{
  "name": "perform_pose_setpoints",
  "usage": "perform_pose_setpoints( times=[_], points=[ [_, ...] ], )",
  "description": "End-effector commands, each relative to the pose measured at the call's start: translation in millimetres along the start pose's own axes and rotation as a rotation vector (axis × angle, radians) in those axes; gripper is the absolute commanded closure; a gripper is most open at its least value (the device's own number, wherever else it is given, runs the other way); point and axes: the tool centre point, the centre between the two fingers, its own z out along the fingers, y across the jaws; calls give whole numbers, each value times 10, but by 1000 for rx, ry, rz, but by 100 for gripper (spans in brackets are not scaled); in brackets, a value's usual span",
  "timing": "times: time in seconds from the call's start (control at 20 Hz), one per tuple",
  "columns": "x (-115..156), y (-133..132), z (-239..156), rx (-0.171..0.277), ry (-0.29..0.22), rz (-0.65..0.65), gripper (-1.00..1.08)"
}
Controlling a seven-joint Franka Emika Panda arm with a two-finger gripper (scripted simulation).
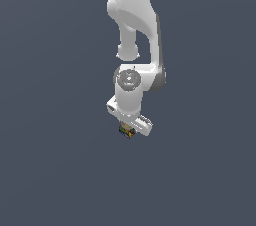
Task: Pick up the object and move it to a goal position.
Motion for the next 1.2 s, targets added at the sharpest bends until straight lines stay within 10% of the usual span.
perform_pose_setpoints(
  times=[0.0,1.15],
  points=[
    [-11,-28,-138,3,4,0,108],
    [-385,-352,-2217,2,5,1,108]
  ],
)
